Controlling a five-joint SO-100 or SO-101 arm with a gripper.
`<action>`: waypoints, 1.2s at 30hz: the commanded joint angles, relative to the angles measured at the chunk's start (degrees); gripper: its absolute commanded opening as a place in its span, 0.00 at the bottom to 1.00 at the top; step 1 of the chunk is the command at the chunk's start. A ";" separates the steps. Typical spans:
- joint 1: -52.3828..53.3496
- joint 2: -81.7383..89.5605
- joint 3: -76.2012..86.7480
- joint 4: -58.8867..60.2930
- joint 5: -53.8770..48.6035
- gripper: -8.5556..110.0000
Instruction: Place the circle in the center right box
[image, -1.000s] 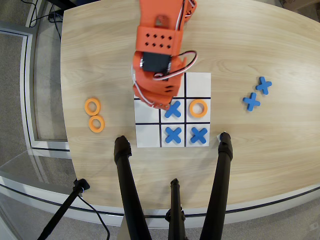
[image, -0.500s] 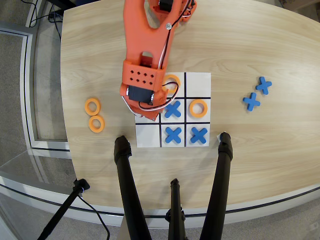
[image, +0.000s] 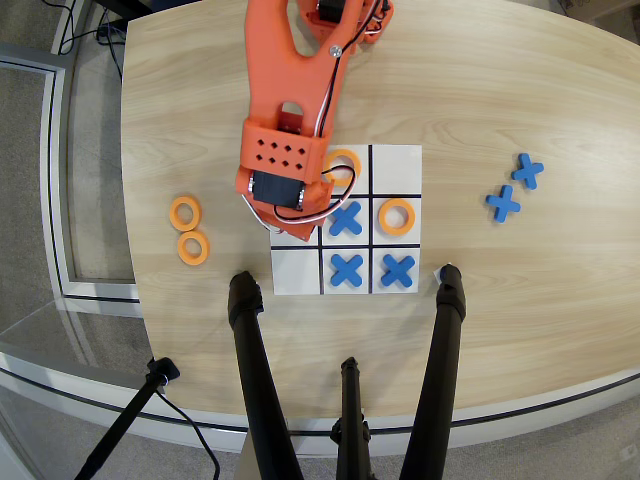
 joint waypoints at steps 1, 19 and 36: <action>-0.18 4.57 0.88 4.66 -0.53 0.19; 6.86 40.52 26.02 7.73 -6.59 0.19; 21.62 28.30 11.69 0.79 -6.50 0.19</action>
